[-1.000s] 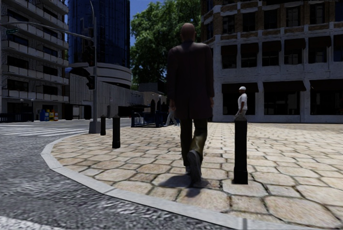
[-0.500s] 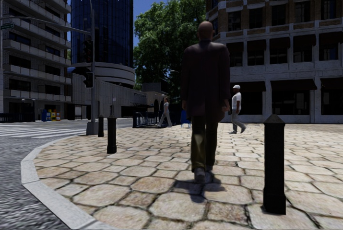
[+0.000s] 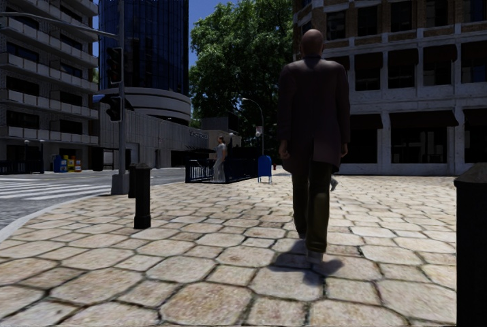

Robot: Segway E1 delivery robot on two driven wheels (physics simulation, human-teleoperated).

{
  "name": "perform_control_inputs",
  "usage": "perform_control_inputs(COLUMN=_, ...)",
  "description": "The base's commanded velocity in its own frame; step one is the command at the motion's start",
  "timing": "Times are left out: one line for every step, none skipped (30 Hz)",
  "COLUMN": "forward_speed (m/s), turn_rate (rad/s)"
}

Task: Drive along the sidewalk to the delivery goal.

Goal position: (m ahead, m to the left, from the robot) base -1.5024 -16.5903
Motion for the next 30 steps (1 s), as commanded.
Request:
perform_control_inputs(forward_speed=1.22, turn_rate=0.0)
perform_control_inputs(forward_speed=1.22, turn_rate=0.0)
perform_control_inputs(forward_speed=1.22, turn_rate=0.0)
perform_control_inputs(forward_speed=1.22, turn_rate=0.0)
perform_control_inputs(forward_speed=1.22, turn_rate=0.0)
perform_control_inputs(forward_speed=1.22, turn_rate=0.0)
perform_control_inputs(forward_speed=1.22, turn_rate=0.0)
perform_control_inputs(forward_speed=1.22, turn_rate=0.0)
perform_control_inputs(forward_speed=1.22, turn_rate=0.0)
perform_control_inputs(forward_speed=1.22, turn_rate=0.0)
perform_control_inputs(forward_speed=1.22, turn_rate=0.0)
perform_control_inputs(forward_speed=1.22, turn_rate=0.0)
perform_control_inputs(forward_speed=1.22, turn_rate=0.0)
perform_control_inputs(forward_speed=1.22, turn_rate=0.0)
perform_control_inputs(forward_speed=1.22, turn_rate=0.0)
perform_control_inputs(forward_speed=1.22, turn_rate=0.0)
perform_control_inputs(forward_speed=1.22, turn_rate=0.0)
perform_control_inputs(forward_speed=1.22, turn_rate=0.0)
perform_control_inputs(forward_speed=1.22, turn_rate=0.0)
perform_control_inputs(forward_speed=1.22, turn_rate=0.0)
perform_control_inputs(forward_speed=1.22, turn_rate=0.0)
perform_control_inputs(forward_speed=1.22, turn_rate=0.0)
perform_control_inputs(forward_speed=1.22, turn_rate=-0.19)
perform_control_inputs(forward_speed=1.22, turn_rate=-0.4)
perform_control_inputs(forward_speed=1.22, turn_rate=-0.56)
perform_control_inputs(forward_speed=1.22, turn_rate=-0.8)
perform_control_inputs(forward_speed=1.22, turn_rate=-0.8)
perform_control_inputs(forward_speed=1.22, turn_rate=-0.89)
perform_control_inputs(forward_speed=1.22, turn_rate=-0.91)
perform_control_inputs(forward_speed=1.22, turn_rate=-0.92)
